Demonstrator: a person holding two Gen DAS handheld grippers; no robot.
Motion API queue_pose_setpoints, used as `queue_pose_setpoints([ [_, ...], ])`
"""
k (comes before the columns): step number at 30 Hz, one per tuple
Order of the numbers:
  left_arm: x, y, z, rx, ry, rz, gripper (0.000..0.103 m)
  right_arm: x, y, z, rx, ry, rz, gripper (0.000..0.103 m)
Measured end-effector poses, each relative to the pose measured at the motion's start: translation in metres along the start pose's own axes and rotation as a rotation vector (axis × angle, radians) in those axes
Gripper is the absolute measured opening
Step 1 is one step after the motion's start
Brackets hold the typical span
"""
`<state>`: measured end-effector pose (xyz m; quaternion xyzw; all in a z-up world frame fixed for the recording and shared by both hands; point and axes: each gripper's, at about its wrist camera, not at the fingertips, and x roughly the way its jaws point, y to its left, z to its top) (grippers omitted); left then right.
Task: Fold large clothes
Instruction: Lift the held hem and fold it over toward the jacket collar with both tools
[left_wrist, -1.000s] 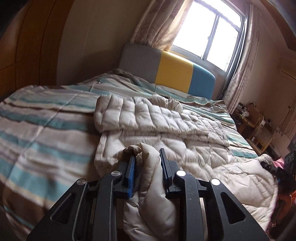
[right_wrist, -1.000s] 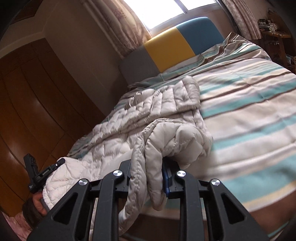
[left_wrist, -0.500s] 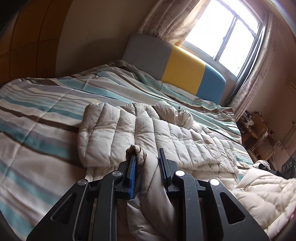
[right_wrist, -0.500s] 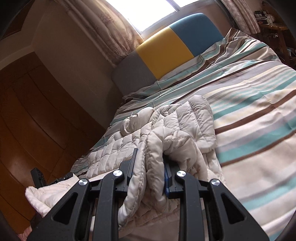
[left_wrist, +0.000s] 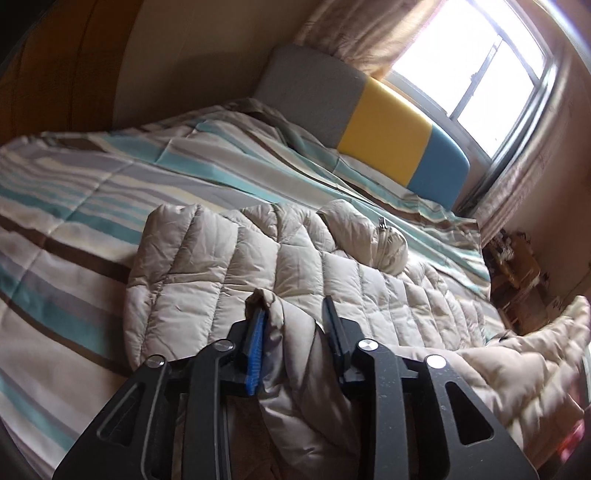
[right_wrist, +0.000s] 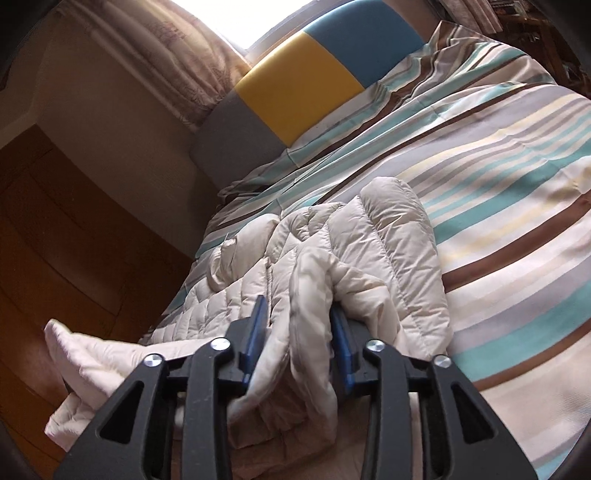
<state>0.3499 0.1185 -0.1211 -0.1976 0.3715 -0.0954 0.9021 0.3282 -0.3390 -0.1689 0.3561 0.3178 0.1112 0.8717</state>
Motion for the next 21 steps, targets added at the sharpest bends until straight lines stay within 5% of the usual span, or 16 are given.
queue_pose_setpoints([
  [7,-0.006,0.033,0.011,-0.196,-0.051,-0.066,0.078,-0.012,-0.008,0.015,0.038,-0.162,-0.045,0.09],
  [10,-0.023,0.049,0.014,-0.256,-0.137,-0.027,0.094,-0.029,-0.017,0.016,0.048,-0.209,-0.036,0.096],
  [13,-0.038,0.067,0.015,-0.288,-0.197,-0.027,0.097,-0.041,-0.026,0.011,0.047,-0.208,-0.063,0.1],
  [21,-0.027,0.065,-0.036,-0.023,-0.063,0.018,0.1,-0.036,-0.053,-0.028,-0.007,0.02,-0.095,0.101],
])
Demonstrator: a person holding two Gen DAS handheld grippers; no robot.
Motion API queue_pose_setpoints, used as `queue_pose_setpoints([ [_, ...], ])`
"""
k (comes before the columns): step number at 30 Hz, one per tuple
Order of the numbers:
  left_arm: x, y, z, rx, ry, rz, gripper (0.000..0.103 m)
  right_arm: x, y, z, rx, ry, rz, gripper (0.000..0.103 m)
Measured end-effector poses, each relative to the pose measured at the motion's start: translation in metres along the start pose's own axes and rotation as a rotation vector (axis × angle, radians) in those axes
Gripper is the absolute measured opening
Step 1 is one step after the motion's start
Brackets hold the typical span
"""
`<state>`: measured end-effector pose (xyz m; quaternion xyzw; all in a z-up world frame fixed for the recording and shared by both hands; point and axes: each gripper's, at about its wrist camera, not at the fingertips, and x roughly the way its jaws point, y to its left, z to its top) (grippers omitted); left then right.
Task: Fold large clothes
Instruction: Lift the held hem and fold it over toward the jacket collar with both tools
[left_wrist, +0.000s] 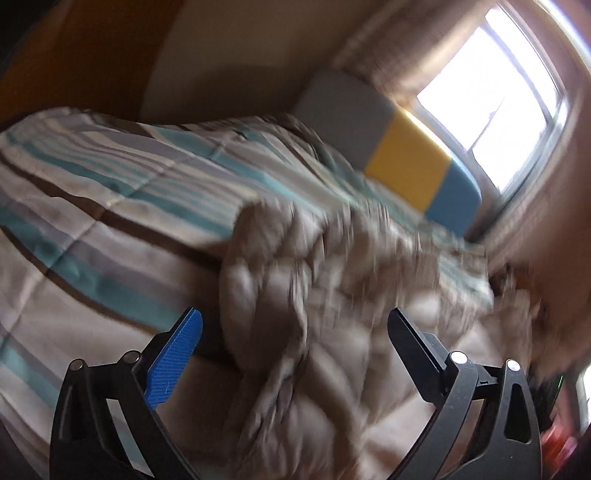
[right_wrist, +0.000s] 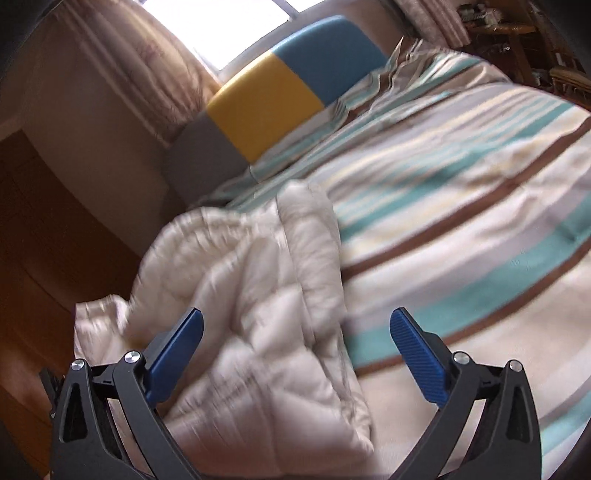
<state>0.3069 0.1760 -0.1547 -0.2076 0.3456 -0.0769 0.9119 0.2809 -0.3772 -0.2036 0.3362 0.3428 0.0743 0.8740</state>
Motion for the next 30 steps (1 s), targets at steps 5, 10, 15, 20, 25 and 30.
queue_pose_setpoints([
  [5,0.02,-0.012,-0.022,0.115,0.062,0.017,0.1,0.023,0.013,-0.003,-0.034,0.058,-0.012,0.101],
  [10,0.04,-0.004,-0.024,0.039,0.16,-0.003,0.082,0.026,0.017,-0.005,-0.011,0.092,-0.007,0.07],
  [15,0.028,-0.008,-0.03,0.068,0.181,-0.021,0.061,0.004,0.006,-0.015,0.037,0.118,0.072,0.049],
  [20,0.006,-0.007,-0.042,0.117,0.202,-0.06,0.052,-0.023,-0.003,-0.024,0.043,0.119,0.1,0.045],
  [25,-0.024,-0.004,-0.064,0.136,0.221,-0.099,0.052,-0.054,-0.011,-0.036,0.017,0.141,0.12,0.045],
  [30,-0.047,-0.008,-0.088,0.143,0.222,-0.125,0.052,-0.091,-0.019,-0.057,-0.026,0.142,0.113,0.045],
])
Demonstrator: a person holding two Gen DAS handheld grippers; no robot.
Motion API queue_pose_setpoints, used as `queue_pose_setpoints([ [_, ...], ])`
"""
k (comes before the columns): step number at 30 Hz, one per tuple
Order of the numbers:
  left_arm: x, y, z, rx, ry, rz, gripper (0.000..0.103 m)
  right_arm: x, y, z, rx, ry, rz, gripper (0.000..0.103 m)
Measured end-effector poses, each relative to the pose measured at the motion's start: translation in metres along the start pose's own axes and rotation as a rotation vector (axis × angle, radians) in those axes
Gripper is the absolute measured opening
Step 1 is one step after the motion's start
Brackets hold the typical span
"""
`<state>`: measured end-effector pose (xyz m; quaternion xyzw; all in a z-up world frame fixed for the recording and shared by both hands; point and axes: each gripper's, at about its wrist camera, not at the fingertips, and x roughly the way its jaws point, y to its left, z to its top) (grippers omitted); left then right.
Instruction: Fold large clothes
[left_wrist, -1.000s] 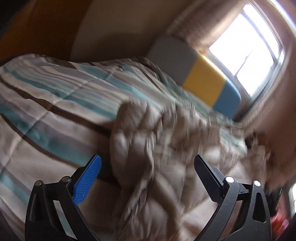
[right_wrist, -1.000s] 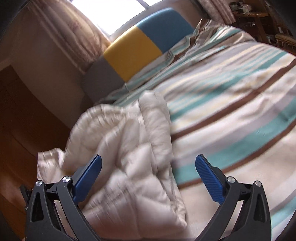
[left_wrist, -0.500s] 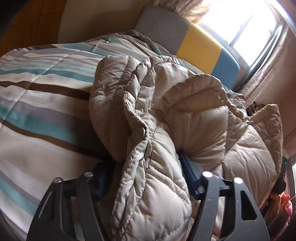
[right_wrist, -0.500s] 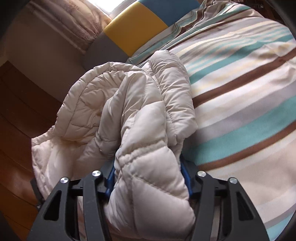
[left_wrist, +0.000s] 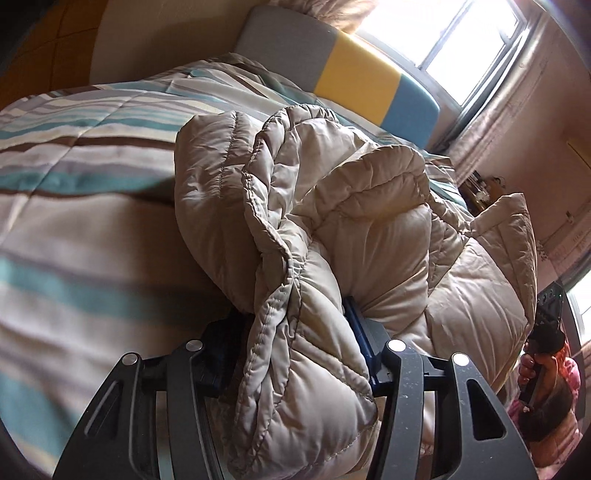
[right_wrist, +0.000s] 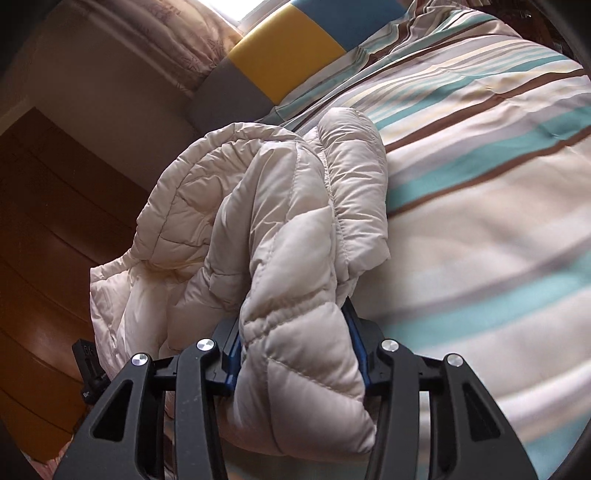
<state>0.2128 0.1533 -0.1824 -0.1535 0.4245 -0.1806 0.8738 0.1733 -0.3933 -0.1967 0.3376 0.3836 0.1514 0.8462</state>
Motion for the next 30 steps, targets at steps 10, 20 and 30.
queue_pose_setpoints([
  [10,-0.027,-0.015,-0.043,0.025,-0.021,-0.011,0.06,-0.025,0.002,-0.027,-0.029,-0.018,-0.027,0.049],
  [20,-0.07,-0.01,-0.027,-0.041,-0.189,0.078,0.088,-0.06,0.023,-0.013,-0.097,-0.21,-0.179,0.084],
  [30,-0.016,-0.062,0.028,0.123,-0.082,0.173,0.093,0.005,0.096,0.026,-0.328,-0.083,-0.245,0.089],
])
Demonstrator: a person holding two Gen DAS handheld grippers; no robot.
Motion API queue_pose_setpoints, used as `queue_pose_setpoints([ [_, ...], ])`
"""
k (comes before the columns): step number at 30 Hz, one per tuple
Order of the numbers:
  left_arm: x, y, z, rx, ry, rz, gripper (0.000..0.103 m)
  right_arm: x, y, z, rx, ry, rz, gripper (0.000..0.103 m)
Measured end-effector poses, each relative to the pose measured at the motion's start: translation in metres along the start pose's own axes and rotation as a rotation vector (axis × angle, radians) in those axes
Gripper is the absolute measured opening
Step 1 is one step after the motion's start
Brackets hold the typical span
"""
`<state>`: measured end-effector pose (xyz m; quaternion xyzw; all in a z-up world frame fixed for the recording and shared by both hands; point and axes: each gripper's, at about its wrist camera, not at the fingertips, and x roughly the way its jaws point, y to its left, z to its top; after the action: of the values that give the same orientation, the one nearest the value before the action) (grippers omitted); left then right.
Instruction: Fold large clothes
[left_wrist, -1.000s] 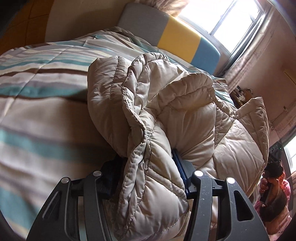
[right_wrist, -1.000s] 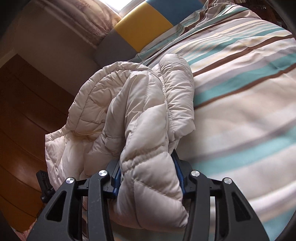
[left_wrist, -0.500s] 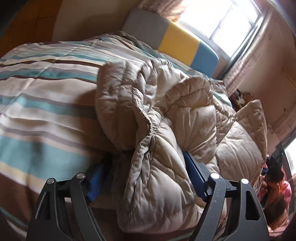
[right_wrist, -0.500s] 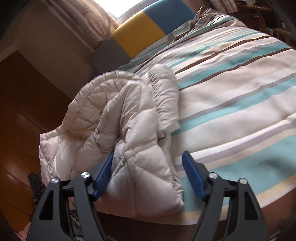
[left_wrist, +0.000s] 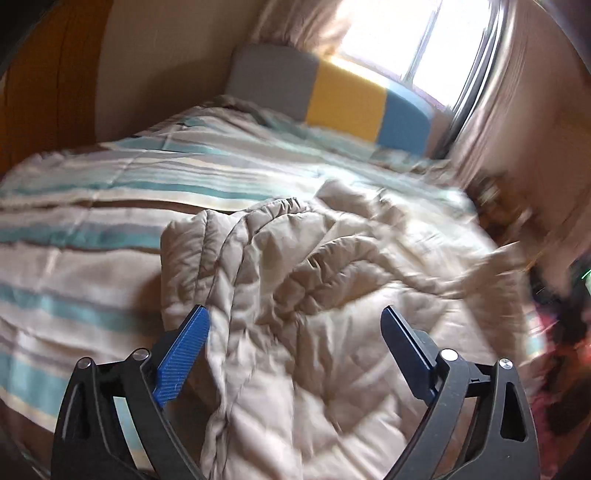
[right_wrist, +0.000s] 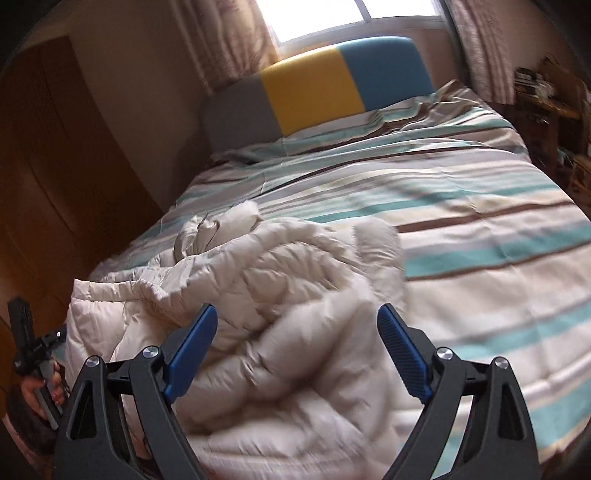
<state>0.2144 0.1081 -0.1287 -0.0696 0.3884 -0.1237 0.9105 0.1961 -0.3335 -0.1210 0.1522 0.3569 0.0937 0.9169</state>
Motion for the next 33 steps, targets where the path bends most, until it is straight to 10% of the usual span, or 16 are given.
queue_pose_setpoints([
  [4,0.034,-0.004,0.006,0.029,0.07,0.062,0.09,0.047,0.023,0.007,-0.088,0.077,-0.083,0.088],
  [8,0.037,0.012,0.003,-0.041,0.036,0.071,0.036,0.066,0.022,0.0,-0.096,0.098,-0.116,0.047],
  [11,0.017,0.023,0.01,-0.102,-0.034,0.091,0.017,0.055,0.018,0.009,-0.078,0.048,-0.114,0.025],
  [23,0.008,0.017,0.103,-0.136,-0.346,0.229,0.014,0.06,0.0,0.089,0.112,-0.196,-0.103,0.018],
  [33,0.102,0.009,0.112,-0.022,-0.231,0.453,0.014,0.142,-0.023,0.08,0.081,-0.095,-0.219,0.023],
])
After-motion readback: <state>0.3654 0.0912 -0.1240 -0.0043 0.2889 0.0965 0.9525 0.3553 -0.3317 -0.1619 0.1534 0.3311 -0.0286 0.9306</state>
